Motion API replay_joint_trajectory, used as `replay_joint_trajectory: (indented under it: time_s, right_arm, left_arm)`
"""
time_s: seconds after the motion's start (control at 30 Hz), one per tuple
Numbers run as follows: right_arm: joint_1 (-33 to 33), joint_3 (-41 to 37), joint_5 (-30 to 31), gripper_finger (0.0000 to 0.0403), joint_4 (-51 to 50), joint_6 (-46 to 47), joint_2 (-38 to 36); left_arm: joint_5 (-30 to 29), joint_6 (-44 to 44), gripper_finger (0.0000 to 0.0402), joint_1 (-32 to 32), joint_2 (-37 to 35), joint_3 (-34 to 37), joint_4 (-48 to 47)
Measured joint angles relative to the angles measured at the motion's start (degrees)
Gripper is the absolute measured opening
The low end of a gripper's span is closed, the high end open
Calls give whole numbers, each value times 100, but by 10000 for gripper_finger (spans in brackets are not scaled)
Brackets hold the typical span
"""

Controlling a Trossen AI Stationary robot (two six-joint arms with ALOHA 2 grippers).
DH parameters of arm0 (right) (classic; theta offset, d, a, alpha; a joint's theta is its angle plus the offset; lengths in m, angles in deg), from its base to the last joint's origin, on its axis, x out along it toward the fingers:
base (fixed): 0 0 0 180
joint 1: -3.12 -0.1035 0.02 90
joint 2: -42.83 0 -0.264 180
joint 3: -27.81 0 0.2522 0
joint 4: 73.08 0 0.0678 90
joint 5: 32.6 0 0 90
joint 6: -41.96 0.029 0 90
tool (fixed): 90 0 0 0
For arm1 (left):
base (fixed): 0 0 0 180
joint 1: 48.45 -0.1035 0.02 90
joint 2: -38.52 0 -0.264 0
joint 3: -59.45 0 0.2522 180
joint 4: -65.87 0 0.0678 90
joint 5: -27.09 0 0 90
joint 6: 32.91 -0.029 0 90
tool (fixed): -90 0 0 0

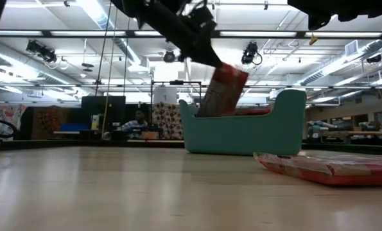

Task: Sort popcorn bags into baskets
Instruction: Put the left red popcorn bag into the green bin

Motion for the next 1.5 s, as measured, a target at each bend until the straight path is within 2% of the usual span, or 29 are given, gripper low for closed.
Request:
replay_joint_trajectory:
  time_s: [0.3, 0.6, 0.7, 0.83, 0.93, 1.03, 1.2, 1.5]
  right_arm:
    - [0, 0, 1, 41, -17, -2, 0]
    - [0, 0, 0, 41, -12, -2, 1]
    - [0, 0, -1, 41, -18, -2, 1]
    - [0, 0, 1, 41, -19, -2, 1]
    - [0, 0, -1, 41, -55, -2, -1]
    - [0, 0, 1, 41, -93, 21, 0]
    - [0, 2, 5, 41, -380, 499, 45]
    - [61, 299, -191, 41, -424, 778, 874]
  left_arm:
    - [494, -16, 5, 397, 792, 0, 1255]
    - [688, -300, 10, 510, 1457, 3, 1631]
    - [671, -452, 36, 551, 1531, 0, 1892]
    - [673, -438, 94, 580, 1523, -2, 2154]
    - [928, -253, 129, 613, 1377, 2, 2079]
    - [1306, -249, 144, 654, 1053, 2, 1817]
    - [1263, -486, 134, 804, 334, 242, 1487]
    - [719, -339, 104, 1040, -878, 1650, 2096]
